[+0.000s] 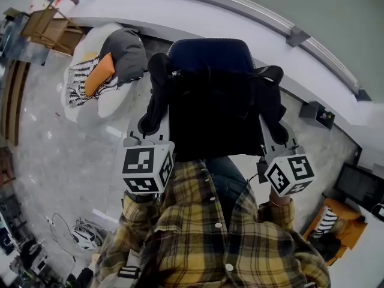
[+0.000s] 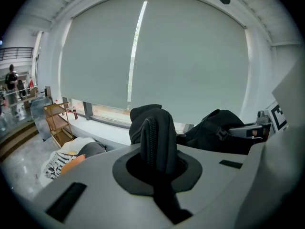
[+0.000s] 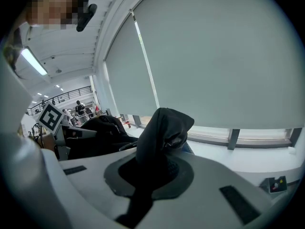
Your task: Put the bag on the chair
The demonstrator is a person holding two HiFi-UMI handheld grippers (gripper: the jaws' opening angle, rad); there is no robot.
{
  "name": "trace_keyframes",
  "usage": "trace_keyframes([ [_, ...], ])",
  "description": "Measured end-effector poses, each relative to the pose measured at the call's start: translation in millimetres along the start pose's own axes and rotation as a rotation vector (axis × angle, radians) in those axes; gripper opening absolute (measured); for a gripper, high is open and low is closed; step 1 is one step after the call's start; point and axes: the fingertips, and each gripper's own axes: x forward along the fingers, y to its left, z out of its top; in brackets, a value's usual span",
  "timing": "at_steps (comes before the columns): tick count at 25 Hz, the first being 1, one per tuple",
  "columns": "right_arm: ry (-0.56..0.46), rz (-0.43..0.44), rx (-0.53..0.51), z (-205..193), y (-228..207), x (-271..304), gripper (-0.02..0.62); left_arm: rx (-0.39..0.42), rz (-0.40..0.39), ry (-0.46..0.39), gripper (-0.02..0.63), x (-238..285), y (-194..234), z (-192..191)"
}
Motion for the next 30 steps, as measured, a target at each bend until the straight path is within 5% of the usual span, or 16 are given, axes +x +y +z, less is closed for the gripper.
trace_keyframes([
  [11, 0.075, 0.014, 0.013, -34.3, -12.3, 18.9, 0.028, -0.004, 0.003, 0.064, 0.032, 22.4, -1.1, -30.8],
  [30, 0.243, -0.001, 0.067, -162.2, -49.9, 97.1, 0.028, -0.054, 0.05, 0.223, 0.032, 118.6, 14.5, -154.0],
])
